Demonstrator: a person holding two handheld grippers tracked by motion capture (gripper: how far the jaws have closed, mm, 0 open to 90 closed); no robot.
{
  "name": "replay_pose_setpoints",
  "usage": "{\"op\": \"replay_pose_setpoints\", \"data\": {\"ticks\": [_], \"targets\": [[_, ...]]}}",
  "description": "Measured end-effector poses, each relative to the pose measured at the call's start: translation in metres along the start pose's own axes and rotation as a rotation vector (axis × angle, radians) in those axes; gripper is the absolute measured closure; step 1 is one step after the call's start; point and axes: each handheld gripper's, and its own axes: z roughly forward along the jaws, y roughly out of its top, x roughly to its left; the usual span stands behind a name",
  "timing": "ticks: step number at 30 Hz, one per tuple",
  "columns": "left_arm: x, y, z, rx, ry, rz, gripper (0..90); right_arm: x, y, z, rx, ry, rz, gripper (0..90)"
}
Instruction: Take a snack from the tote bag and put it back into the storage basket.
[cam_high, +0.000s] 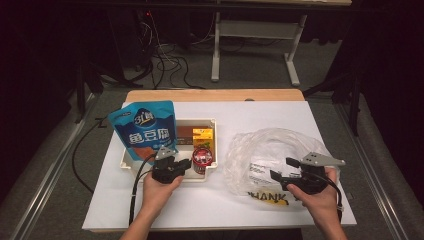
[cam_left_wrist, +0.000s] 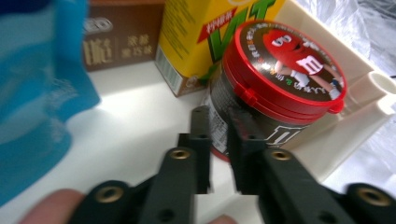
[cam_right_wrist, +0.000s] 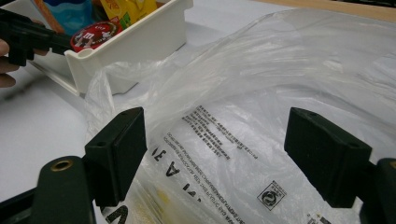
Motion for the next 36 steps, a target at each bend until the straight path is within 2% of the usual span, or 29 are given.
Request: {"op": "replay_pose_setpoints", "data": {"ticks": [2, 3, 4, 5, 6, 7, 9, 11, 12, 16, 19, 21, 24, 35, 36], "targets": [[0.001, -0.001, -0.004, -0.016, 0.007, 0.007, 75.7, -0.001, 0.000, -0.001, -0.006, 0.000, 0.003, 21.6], [0.002, -0.001, -0.009, -0.025, 0.022, 0.013, 72.1, -0.002, 0.000, -0.001, -0.006, -0.002, 0.009, 21.2], [0.003, -0.002, -0.012, -0.030, 0.029, 0.012, 63.5, -0.004, -0.001, -0.002, -0.010, -0.003, 0.009, 20.6], [0.004, -0.002, -0.015, -0.033, 0.038, 0.013, 63.5, -0.004, -0.001, -0.002, -0.010, -0.003, 0.009, 20.6], [0.007, -0.003, -0.023, -0.043, 0.050, 0.013, 58.0, -0.005, -0.001, -0.002, -0.013, -0.002, 0.005, 19.8], [0.007, -0.003, -0.023, -0.043, 0.050, 0.013, 54.6, -0.005, -0.001, -0.002, -0.013, -0.002, 0.005, 19.8], [0.011, -0.003, -0.037, -0.051, 0.050, 0.023, 46.9, -0.007, -0.001, -0.003, -0.010, -0.005, 0.011, 17.7], [0.011, -0.003, -0.040, -0.055, 0.054, 0.028, 40.1, -0.008, 0.000, -0.004, -0.012, -0.005, 0.009, 17.2], [0.009, -0.004, -0.048, -0.056, 0.061, 0.049, 33.3, -0.009, 0.000, -0.005, -0.012, -0.007, 0.011, 16.7], [0.003, -0.005, -0.058, -0.060, 0.080, 0.073, 13.7, -0.011, 0.001, -0.006, -0.021, -0.009, 0.011, 16.0], [0.001, -0.006, -0.066, -0.079, 0.081, 0.078, 4.0, -0.012, 0.001, -0.006, -0.018, -0.007, 0.009, 15.2], [0.001, -0.007, -0.070, -0.086, 0.083, 0.088, 2.3, -0.014, -0.003, -0.007, -0.003, -0.022, -0.001, 12.7], [0.002, -0.010, -0.076, -0.094, 0.094, 0.093, 0.5, -0.017, -0.008, -0.011, -0.002, -0.033, 0.008, 12.2], [0.013, -0.019, -0.100, -0.140, 0.119, 0.082, 0.4, -0.026, -0.018, -0.019, -0.011, -0.040, 0.023, 10.4], [0.017, -0.022, -0.105, -0.147, 0.130, 0.080, 0.4, -0.026, -0.019, -0.019, -0.008, -0.042, 0.022, 10.4]]}}
